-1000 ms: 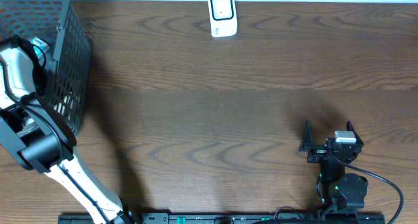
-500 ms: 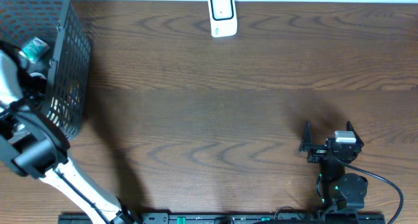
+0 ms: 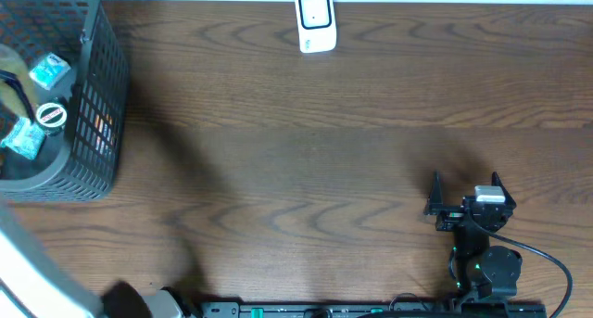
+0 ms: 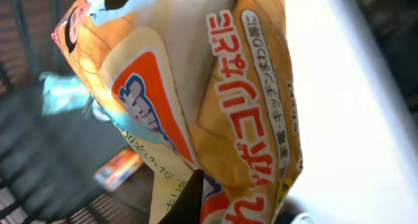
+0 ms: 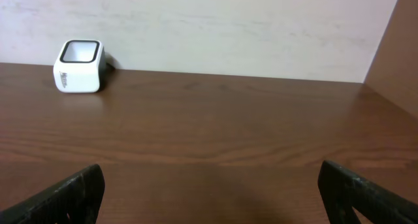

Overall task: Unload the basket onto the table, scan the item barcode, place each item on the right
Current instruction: 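Lift the orange pack out and carry it toward the scanner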

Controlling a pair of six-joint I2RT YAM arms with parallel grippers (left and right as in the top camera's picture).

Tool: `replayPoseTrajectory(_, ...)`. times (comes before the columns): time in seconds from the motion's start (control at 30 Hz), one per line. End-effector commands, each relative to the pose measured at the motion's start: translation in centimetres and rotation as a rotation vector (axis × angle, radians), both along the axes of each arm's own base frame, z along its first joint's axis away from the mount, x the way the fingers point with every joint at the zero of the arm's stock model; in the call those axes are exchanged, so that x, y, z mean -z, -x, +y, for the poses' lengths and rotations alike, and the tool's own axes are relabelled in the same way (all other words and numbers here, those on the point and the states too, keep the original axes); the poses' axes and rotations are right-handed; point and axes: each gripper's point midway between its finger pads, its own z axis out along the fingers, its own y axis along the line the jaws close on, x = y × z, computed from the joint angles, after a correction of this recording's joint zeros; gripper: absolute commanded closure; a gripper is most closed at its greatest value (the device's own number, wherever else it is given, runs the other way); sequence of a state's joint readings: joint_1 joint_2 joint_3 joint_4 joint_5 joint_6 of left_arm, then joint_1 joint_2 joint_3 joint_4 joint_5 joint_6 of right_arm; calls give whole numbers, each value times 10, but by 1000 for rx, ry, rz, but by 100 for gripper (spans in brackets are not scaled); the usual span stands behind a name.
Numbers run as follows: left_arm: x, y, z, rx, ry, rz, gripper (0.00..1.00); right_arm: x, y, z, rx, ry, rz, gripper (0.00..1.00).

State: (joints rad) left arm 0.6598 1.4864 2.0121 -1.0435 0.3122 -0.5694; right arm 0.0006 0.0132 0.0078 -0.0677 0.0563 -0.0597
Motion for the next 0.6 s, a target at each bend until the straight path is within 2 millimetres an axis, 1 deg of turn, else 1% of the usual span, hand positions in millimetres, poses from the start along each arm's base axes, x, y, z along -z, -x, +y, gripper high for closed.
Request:
replayPoseTrajectory(0.0,-32,14,-27,26,-19,-90,93,1,0,1,-2,-2,3,1)
replayPoseTrajectory(0.07,-48,19,-57,112,-45,-132,93,1,0,1,-2,-2,3,1)
replayPoseTrajectory(0.13,-61,14,-98,284,-104,-171,93,1,0,1,-2,-2,3,1)
replayPoseTrajectory(0.17,-66,11,-122,393,-155,-183,93,1,0,1,-2,-2,3,1)
replayPoseTrajectory(0.23,-66,4,-162,571,-248,-181,93,1,0,1,-2,-2,3,1)
replayPoseTrajectory(0.27,-62,-1,-186,677,-293,-177,93,1,0,1,-2,-2,3,1)
replayPoseTrajectory(0.3,-57,-5,-209,767,-321,-171,93,1,0,1,-2,-2,3,1)
replayPoseTrajectory(0.33,-44,-10,-239,877,-337,-147,93,1,0,1,-2,-2,3,1)
replayPoseTrajectory(0.37,-41,-11,-245,899,-341,-140,93,1,0,1,-2,-2,3,1)
replayPoseTrajectory(0.4,-30,-14,-264,962,-355,-111,93,1,0,1,-2,-2,3,1)
replayPoseTrajectory(0.43,-16,-17,-280,1018,-375,-72,92,1,0,1,-2,-2,3,1)
replayPoseTrajectory(0.5,10,-25,-302,1080,-408,10,93,1,0,1,-2,-2,3,1)
replayPoseTrajectory(0.57,44,-36,-324,1121,-432,118,93,1,0,1,-2,-2,3,1)
